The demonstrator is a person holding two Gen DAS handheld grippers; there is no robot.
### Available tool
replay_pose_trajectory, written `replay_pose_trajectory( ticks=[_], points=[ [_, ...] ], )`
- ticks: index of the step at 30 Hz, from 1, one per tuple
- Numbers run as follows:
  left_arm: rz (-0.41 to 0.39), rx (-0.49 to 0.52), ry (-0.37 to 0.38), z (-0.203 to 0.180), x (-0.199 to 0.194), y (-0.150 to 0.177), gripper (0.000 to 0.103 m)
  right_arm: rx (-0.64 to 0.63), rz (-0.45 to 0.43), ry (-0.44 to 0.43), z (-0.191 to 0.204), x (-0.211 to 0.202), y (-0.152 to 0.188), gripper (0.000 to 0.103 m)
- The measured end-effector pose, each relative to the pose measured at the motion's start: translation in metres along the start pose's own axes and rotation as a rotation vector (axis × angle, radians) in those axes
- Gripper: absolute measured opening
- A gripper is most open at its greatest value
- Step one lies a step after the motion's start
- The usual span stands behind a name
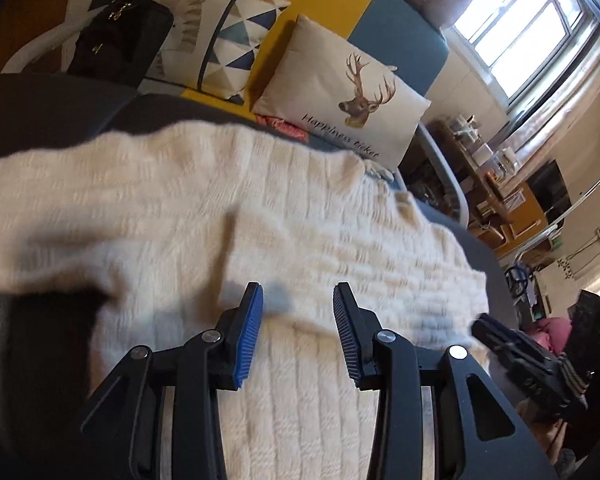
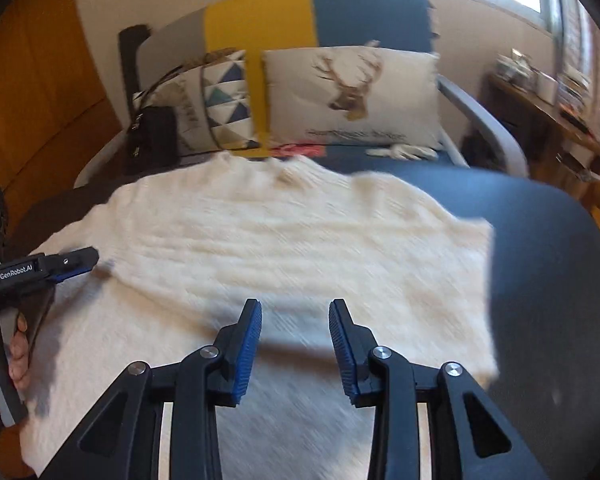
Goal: Fold clothes
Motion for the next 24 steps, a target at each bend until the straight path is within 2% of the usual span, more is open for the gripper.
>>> replay_pose_trajectory(
  ticks=[3,5,6,12,14,15,17,18,20,22,24],
  points=[
    [-0.017,0.006,0.022,-0.004,0.005,-0.016,0.039,-0.046,0.031,-0.011,0.022,0.034,-0.017,0.035],
    [0.055,0.017,-0.042,0.003,0.029,-0.017,0.038,-0.054,0.080,0.021,0.027,0.061,-0.021,0.035],
    [0.049,0.020,-0.030,0.002,0.029,-0.021,0.038,-0.057,0.109,0.055,0.025,0.071,-0.021,0.035],
    [0.002,0.040,0.061,-0.014,0.025,-0.046,0.039,-0.050,0.026,-0.031,0.035,0.066,-0.052,0.035],
    [0.022,0.051,0.068,-0.023,0.039,-0.051,0.039,-0.071,0.039,-0.021,0.036,0.078,-0.057,0.035],
    [0.046,0.078,0.059,-0.029,0.050,-0.050,0.039,-0.081,0.046,-0.016,0.037,0.084,-0.060,0.035],
    [0.114,0.152,-0.052,-0.032,0.074,-0.043,0.039,-0.101,0.080,0.023,0.033,0.099,-0.061,0.035],
    [0.109,0.163,-0.052,-0.032,0.075,-0.044,0.039,-0.102,0.098,0.031,0.029,0.105,-0.060,0.036],
    [0.100,0.182,-0.052,-0.034,0.078,-0.046,0.039,-0.049,0.082,-0.025,0.019,0.099,-0.070,0.036],
    [0.074,0.156,0.019,-0.038,0.074,-0.058,0.039,0.043,0.020,-0.055,0.000,0.087,-0.086,0.036],
    [0.064,0.135,0.045,-0.040,0.078,-0.070,0.039,0.083,0.016,-0.066,-0.014,0.088,-0.094,0.036]
  ],
)
Point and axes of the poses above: each gripper's, at about its wrist camera, not at the fingertips, and x roughly the way its jaws point, z to its left, y to its underside, the point moved 5 cm from there along x, roughly the way its jaws point, and after that the axes turned 3 degrees about y, right-handed, at the moved point
